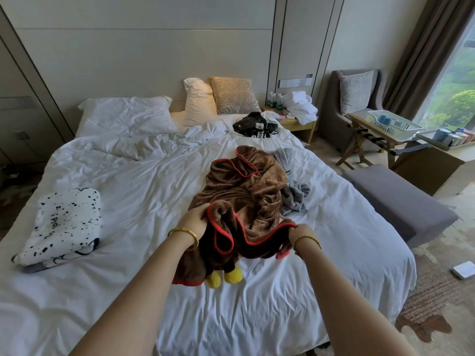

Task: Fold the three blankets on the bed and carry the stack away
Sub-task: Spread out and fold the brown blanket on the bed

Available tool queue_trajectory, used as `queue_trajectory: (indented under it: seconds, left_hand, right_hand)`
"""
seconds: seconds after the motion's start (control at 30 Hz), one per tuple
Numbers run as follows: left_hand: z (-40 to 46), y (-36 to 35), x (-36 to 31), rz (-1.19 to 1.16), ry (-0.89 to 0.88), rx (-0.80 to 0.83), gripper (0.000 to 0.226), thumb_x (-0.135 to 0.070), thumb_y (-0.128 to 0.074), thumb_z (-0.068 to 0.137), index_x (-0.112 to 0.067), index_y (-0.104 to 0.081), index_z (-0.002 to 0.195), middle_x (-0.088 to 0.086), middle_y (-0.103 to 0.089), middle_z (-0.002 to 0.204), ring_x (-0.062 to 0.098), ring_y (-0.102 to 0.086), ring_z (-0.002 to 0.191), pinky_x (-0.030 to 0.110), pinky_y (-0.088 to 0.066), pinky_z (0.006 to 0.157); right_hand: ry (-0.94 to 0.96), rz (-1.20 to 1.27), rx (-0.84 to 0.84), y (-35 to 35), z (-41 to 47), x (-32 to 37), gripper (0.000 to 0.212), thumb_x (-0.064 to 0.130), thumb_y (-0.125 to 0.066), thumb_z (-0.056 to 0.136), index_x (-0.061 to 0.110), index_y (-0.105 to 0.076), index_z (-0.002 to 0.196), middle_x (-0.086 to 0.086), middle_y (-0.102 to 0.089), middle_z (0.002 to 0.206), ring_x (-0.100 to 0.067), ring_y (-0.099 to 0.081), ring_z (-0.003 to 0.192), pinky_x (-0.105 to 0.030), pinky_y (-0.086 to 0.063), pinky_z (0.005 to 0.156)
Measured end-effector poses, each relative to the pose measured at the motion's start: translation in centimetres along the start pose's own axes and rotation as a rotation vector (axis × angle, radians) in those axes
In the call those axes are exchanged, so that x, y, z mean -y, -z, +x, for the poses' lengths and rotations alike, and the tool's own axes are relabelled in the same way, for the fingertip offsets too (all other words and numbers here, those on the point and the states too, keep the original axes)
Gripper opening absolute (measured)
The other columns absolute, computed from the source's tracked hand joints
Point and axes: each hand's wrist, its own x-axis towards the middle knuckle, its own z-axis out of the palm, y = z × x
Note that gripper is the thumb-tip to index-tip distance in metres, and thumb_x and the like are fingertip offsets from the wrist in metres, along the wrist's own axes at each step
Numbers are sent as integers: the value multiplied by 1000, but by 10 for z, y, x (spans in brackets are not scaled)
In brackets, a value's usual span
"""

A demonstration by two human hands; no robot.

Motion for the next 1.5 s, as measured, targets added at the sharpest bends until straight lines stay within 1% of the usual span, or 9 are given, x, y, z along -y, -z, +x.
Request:
queue_trajectory:
  seconds: [0.3,0.43,0.57,0.63,0.8,0.9,1.0,1.27,1.5]
  left_hand:
    - [1,2,15,84,256,-223,27,-32,-31,97,-23,-56,103,6,-62,91,25,-54,77,33,-42,70]
    - [1,1,28,46,282,-253,28,-28,-33,97,-22,-57,109,9,-64,98,24,-53,79,33,-42,74]
    - [1,0,38,-45,293,-276,31,-24,-34,97,-20,-57,118,13,-64,108,28,-56,89,33,-41,79]
    - [2,3,43,-70,294,-294,32,-20,-37,96,-20,-57,122,15,-64,114,33,-58,100,32,-39,80]
    - [1,0,36,-37,98,42,30,-18,-46,94,-23,-60,121,5,-63,118,26,-56,111,25,-38,87]
    - [1,-4,23,76,-4,273,21,-17,-51,92,-26,-62,107,-5,-62,97,16,-59,97,19,-39,76]
    - [5,0,8,137,28,273,17,-15,-51,88,-29,-48,99,-6,-55,76,12,-52,70,21,-39,61]
    - [13,13,-47,107,-247,106,32,0,-45,87,-30,-56,79,-20,-49,83,-5,-47,78,10,-37,77]
    - [11,-2,-48,-160,-62,-108,24,-10,-61,84,-31,-52,75,-10,-62,84,10,-60,87,28,-49,86]
  right_hand:
    - [-279,699,136,-9,11,-8,33,8,-31,100,-7,-46,125,-20,-64,103,-27,-65,89,-32,-53,68]
    - [-346,608,138,-2,8,-5,40,21,-36,100,-10,-50,79,-16,-58,39,-19,-54,26,-25,-50,34]
    - [-185,555,62,-4,21,-7,27,7,-40,96,1,-52,120,-11,-59,97,-21,-58,72,-31,-50,75]
    - [-156,654,-18,-4,23,-11,18,10,-39,94,7,-55,87,-11,-49,96,-20,-49,69,-34,-49,72]
    - [-190,855,-216,-1,23,-5,16,16,-46,86,12,-59,77,-15,-56,89,-30,-55,82,-41,-49,87]
    - [58,731,-350,1,15,8,41,-4,-36,88,17,-55,118,-17,-52,126,-29,-52,104,-36,-43,98]
    - [298,445,-238,-5,11,24,66,-4,-36,88,17,-16,147,-16,-45,132,-33,-51,115,-35,-38,102]
    - [553,200,346,-36,-31,54,67,-2,-40,91,24,-19,148,-5,-53,132,-18,-59,88,-25,-49,74]
    - [697,119,419,-54,-46,58,15,20,-57,90,26,-62,103,13,-64,86,2,-59,77,-2,-45,63]
